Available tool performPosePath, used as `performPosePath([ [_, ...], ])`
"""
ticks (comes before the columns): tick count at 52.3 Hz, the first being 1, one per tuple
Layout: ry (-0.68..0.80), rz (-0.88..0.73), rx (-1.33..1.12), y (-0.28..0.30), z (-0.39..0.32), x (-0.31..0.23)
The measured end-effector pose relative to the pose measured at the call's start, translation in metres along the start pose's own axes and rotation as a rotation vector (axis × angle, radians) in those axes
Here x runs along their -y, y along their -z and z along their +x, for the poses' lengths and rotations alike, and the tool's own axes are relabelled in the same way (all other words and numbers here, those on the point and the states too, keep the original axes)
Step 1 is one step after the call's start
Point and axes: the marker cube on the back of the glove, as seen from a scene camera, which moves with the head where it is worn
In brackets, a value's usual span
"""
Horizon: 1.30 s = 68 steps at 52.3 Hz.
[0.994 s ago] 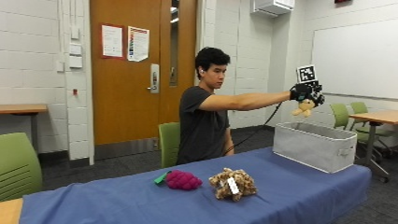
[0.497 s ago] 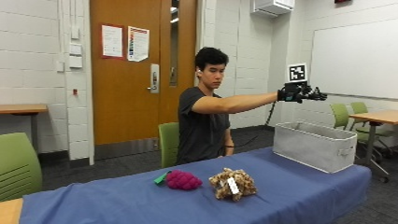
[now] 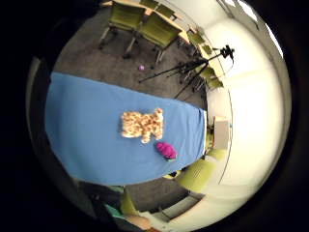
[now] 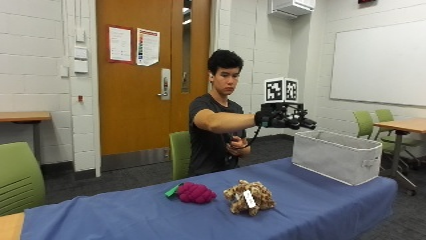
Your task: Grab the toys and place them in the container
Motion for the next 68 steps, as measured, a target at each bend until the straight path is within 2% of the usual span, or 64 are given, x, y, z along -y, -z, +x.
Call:
performPosePath([
  [16, -0.188, -0.182, 0.066, -0.119, 0.100, -0.022],
  [32, -0.281, -0.356, 0.086, -0.207, 0.131, -0.054],
  [48, -0.256, -0.416, 0.113, -0.218, 0.124, -0.068],
  [68, -0.220, -0.233, 0.028, -0.200, 0.091, -0.072],
])
